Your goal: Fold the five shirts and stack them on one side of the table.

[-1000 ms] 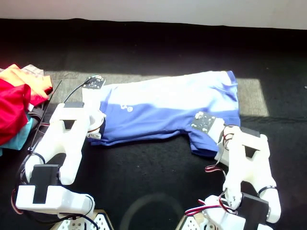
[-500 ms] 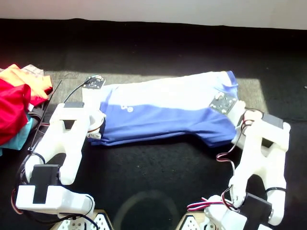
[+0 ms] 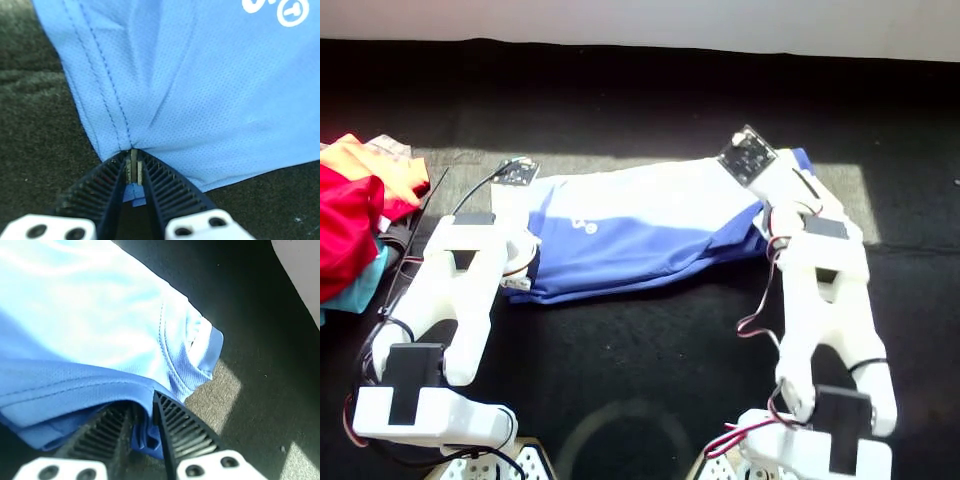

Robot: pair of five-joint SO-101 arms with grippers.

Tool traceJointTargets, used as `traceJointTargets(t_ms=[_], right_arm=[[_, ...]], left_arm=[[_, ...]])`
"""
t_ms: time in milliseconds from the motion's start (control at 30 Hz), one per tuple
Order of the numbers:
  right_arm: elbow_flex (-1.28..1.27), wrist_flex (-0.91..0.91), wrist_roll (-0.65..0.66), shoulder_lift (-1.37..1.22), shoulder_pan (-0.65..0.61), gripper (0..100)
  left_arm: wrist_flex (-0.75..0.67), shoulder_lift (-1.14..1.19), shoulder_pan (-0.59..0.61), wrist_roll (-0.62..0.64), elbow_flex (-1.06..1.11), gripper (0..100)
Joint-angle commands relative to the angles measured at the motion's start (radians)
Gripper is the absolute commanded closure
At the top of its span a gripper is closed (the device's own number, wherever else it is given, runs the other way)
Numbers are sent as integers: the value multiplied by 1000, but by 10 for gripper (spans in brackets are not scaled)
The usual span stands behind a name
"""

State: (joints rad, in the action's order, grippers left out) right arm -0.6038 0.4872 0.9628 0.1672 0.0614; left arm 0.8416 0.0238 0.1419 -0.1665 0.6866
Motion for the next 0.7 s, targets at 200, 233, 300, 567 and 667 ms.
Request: traceJointTargets(t_ms=[200,233,300,567,667], right_arm=[[386,-12,-164,-395,-4,970],[429,31,-192,-415,-4,941],[515,128,-249,-443,-4,859],[720,361,-480,-475,18,789],[769,513,-520,-475,19,799]], left_arm=[[0,13,41,35,-18,991],[0,13,41,35,-18,991],[0,13,41,35,-18,991],[0,13,41,35,-18,991],[0,13,41,35,-18,991]])
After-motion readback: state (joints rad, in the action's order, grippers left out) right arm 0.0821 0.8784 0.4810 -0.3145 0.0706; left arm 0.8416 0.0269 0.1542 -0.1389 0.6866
